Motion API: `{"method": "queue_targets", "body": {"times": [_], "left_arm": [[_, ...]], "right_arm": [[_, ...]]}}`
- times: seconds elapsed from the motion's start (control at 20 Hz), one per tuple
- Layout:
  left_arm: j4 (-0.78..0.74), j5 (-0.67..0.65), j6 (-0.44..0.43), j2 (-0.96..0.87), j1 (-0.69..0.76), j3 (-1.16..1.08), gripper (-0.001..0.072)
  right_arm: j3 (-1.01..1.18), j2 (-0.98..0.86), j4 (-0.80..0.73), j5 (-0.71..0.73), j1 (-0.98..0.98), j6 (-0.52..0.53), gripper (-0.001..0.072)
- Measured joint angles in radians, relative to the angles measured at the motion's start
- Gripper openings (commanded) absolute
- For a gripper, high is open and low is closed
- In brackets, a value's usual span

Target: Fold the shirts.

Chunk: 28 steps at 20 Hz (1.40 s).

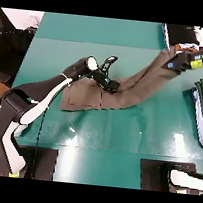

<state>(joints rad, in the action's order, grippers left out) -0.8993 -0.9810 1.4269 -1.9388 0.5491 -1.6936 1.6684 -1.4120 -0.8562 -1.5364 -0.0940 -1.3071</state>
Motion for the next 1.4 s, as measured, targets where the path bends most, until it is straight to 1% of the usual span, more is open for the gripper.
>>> {"method": "queue_targets", "body": {"times": [0.25, 0.65, 0.85, 1.0, 1.1, 1.15, 1.2, 1.25, 1.3, 1.35, 1.4], "left_arm": [[0.023, 0.039, 0.012, -0.015, 0.01, -0.01, 0.0029], [0.018, 0.035, 0.017, -0.001, -0.008, -0.013, 0.0028], [-0.025, -0.006, 0.017, 0.074, -0.092, -0.015, 0.0029], [-0.111, -0.064, 0.016, 0.169, -0.192, -0.015, 0.0029], [-0.18, -0.109, 0.013, 0.24, -0.269, -0.015, 0.0029], [-0.213, -0.132, 0.012, 0.274, -0.308, -0.015, 0.0029], [-0.245, -0.151, 0.011, 0.312, -0.35, -0.016, 0.0029], [-0.269, -0.168, 0.009, 0.346, -0.386, -0.016, 0.0029], [-0.286, -0.184, 0.009, 0.377, -0.419, -0.016, 0.0029], [-0.301, -0.193, 0.008, 0.41, -0.454, -0.016, 0.003], [-0.312, -0.201, 0.008, 0.437, -0.484, -0.016, 0.003]], "right_arm": [[0.11, 0.005, 0.0, 0.032, -0.158, -0.027, 0.0021], [0.14, 0.003, -0.001, 0.09, -0.296, -0.019, 0.0021], [0.143, -0.036, 0.0, 0.116, -0.375, -0.001, 0.0021], [0.145, -0.098, 0.003, 0.159, -0.468, 0.019, 0.0022], [0.145, -0.154, 0.035, 0.213, -0.539, 0.054, 0.0032], [0.146, -0.186, 0.065, 0.249, -0.573, 0.072, 0.0116], [0.146, -0.224, 0.103, 0.298, -0.612, 0.095, 0.0173], [0.148, -0.259, 0.142, 0.345, -0.646, 0.121, 0.0253], [0.156, -0.3, 0.184, 0.394, -0.681, 0.155, 0.035], [0.171, -0.34, 0.213, 0.431, -0.713, 0.19, 0.0479], [0.196, -0.381, 0.24, 0.459, -0.743, 0.221, 0.0512]]}}
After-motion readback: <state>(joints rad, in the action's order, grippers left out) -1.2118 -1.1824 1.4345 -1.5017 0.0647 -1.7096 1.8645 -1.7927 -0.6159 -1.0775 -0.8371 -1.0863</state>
